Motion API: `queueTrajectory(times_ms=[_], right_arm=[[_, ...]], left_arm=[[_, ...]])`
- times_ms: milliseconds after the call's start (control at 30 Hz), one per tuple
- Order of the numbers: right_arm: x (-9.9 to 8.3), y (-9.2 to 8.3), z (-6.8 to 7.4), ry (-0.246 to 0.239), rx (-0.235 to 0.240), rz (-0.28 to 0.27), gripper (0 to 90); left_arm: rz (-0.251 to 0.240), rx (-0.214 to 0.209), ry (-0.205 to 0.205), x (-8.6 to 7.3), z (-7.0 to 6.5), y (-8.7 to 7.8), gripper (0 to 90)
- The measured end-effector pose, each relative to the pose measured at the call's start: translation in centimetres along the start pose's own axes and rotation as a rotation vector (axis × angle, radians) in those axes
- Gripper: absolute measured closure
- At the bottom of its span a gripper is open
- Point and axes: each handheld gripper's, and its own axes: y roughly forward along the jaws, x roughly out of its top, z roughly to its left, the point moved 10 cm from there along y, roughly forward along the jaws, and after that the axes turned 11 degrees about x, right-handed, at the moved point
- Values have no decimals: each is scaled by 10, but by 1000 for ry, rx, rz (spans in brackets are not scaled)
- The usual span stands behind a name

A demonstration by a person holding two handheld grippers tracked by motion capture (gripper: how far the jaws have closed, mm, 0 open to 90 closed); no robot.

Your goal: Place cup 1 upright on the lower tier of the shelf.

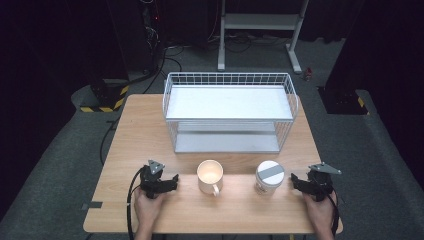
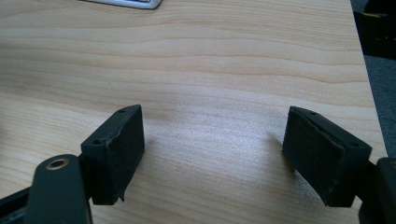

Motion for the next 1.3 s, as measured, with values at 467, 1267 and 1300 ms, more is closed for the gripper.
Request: queueTrajectory(times_ms=[467, 1267, 1300], right_arm=[[0, 0, 0, -2, 2, 1, 206], [-4, -9, 6, 5, 43, -24, 158], [-5, -14, 7, -11, 46, -36, 161]], left_arm=[[-1, -3, -6, 0, 0, 0, 148], [-1, 1, -2, 0, 0, 0, 150], [-1, 1, -2, 0, 0, 0, 150]])
